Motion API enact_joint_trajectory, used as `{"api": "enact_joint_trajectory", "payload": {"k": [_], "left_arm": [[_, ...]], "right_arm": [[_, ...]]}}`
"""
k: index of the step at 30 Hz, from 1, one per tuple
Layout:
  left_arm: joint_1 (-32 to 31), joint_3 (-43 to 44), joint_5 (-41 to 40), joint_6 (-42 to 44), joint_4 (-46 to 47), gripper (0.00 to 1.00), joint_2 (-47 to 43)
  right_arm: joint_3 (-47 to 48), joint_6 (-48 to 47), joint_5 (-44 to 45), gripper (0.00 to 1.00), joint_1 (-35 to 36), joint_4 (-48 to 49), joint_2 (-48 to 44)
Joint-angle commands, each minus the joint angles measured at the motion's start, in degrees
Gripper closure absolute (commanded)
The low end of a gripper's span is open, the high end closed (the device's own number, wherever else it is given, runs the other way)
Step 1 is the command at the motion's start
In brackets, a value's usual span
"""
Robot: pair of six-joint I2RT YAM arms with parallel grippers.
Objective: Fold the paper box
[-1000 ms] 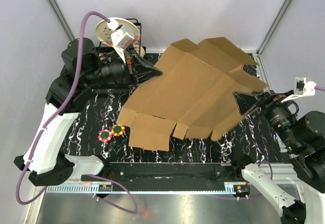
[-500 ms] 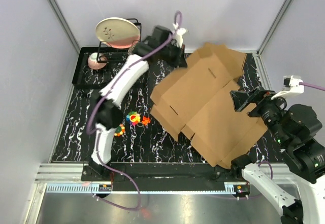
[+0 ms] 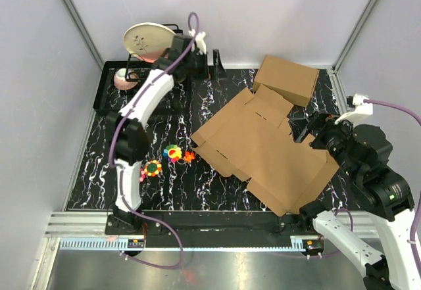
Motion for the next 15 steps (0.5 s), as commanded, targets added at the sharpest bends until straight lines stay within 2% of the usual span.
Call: {"api": "enact_joint_trajectory", "payload": {"k": [1,3,4,5,6,7,8,9,10,11,13,15], "left_arm": [[-1.3,-3.0,-5.5,-4.3,9.6,0.01,-16.4],[-2.9,-10.1,-9.8,-7.5,10.4,0.01,-21.0],[-4.2,-13.5,-18.6,-8.6,12.0,0.01,-26.7],[-8.5,-22.4,-24.5,-10.9,13.4,0.01,-29.9],[-11.3,-26.9,-31.3,-13.1,14.3,0.01,-33.1],[-14.2,-31.7,-44.3,-16.4,15.9,0.01,-38.9],[-19.4,-41.2,-50.4,-24.9,16.4,0.01,-41.6],[-22.0,-45.7,-56.6,-31.1,15.9,0.01,-44.2],[-24.3,-50.0,-66.8,-37.4,14.0,0.01,-48.4],[-28.2,-56.2,-70.7,-49.2,12.7,0.01,-49.8],[-31.0,-59.9,-74.9,-55.2,10.7,0.01,-51.1],[-33.0,-59.8,-75.4,-60.5,7.2,0.01,-50.3]], "right_arm": [[-1.6,-0.2,-0.2,0.03,0.1,2.8,0.1],[-2.4,0.5,-0.4,0.03,0.1,3.8,-0.1],[-3.3,0.7,-0.7,0.03,0.0,4.2,0.1],[-3.8,1.0,-1.0,0.03,0.1,4.7,0.1],[-4.1,1.5,-1.1,0.03,0.1,5.7,0.2],[-4.9,1.8,-1.7,0.03,0.1,6.2,0.3],[-5.1,2.0,-2.0,0.04,0.1,6.6,0.5],[-5.3,2.6,-2.5,0.04,0.2,7.4,0.8],[-5.4,2.8,-3.2,0.04,0.1,7.6,1.1],[-5.4,3.3,-3.7,0.05,0.1,7.8,1.2],[-5.5,3.8,-4.7,0.05,0.0,8.3,1.3],[-5.6,4.2,-5.0,0.05,0.1,8.3,1.2]]}}
